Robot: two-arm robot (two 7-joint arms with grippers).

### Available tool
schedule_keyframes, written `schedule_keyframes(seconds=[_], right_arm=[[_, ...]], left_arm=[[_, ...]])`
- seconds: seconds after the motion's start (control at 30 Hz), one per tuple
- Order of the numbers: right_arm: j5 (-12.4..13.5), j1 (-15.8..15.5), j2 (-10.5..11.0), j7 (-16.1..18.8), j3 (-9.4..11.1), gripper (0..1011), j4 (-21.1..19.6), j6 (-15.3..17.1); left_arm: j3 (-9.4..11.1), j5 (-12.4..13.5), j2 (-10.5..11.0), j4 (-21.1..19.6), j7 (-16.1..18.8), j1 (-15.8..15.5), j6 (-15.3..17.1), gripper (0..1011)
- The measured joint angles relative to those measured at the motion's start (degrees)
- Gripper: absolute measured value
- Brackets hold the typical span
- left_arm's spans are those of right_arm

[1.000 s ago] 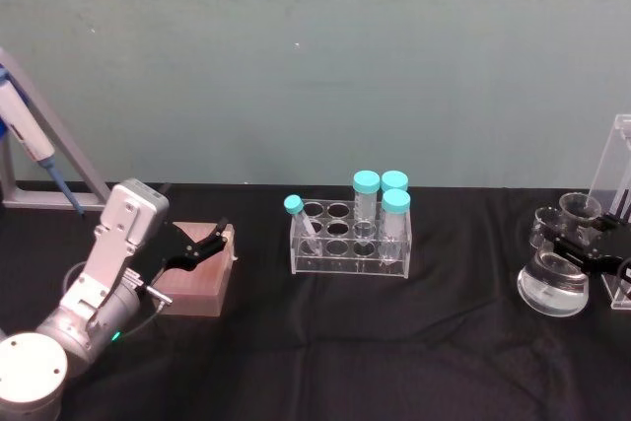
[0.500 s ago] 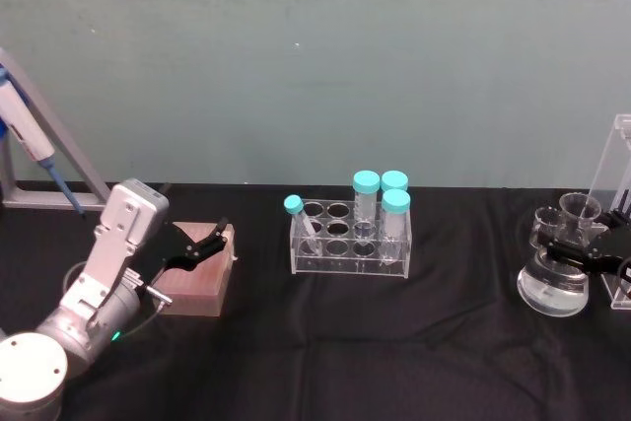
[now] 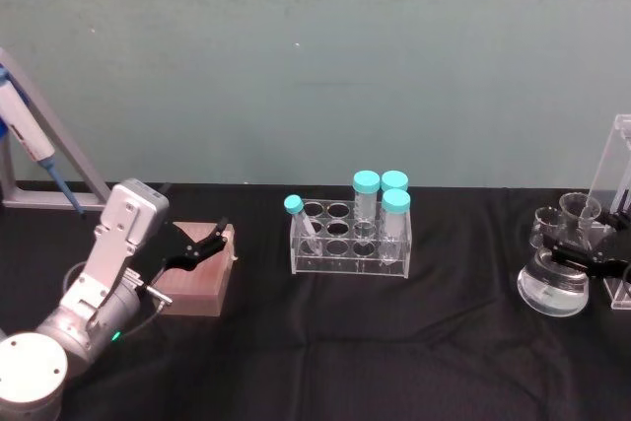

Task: Place the experimental apparatus aside using one hand.

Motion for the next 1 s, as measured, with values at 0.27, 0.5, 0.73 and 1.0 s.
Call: schedule_keyframes(seconds=[0.27, 0.5, 0.73, 1.0], right_arm=[[-0.1, -3.3, 1.3, -1.9, 1.3, 1000, -4.7, 1.6], [0.5, -6.9, 2.7, -2.8, 2.8, 1000, -9.9, 3.1], [2.0, -11.2, 4.4, -2.9, 3.8, 1002, -15.8, 4.7], [3.7, -15.3, 6.4, -2.1, 4.3, 1000, -21.4, 5.6]], left_arm=[[0.0, 0.0, 0.0, 0.0, 0.0, 0.0, 0.0, 1000], [0.0, 0.0, 0.0, 0.0, 0.0, 0.0, 0.0, 1000], [0.0, 0.0, 0.0, 0.0, 0.0, 0.0, 0.0, 1000], [0.0, 0.0, 0.0, 0.0, 0.0, 0.0, 0.0, 1000]])
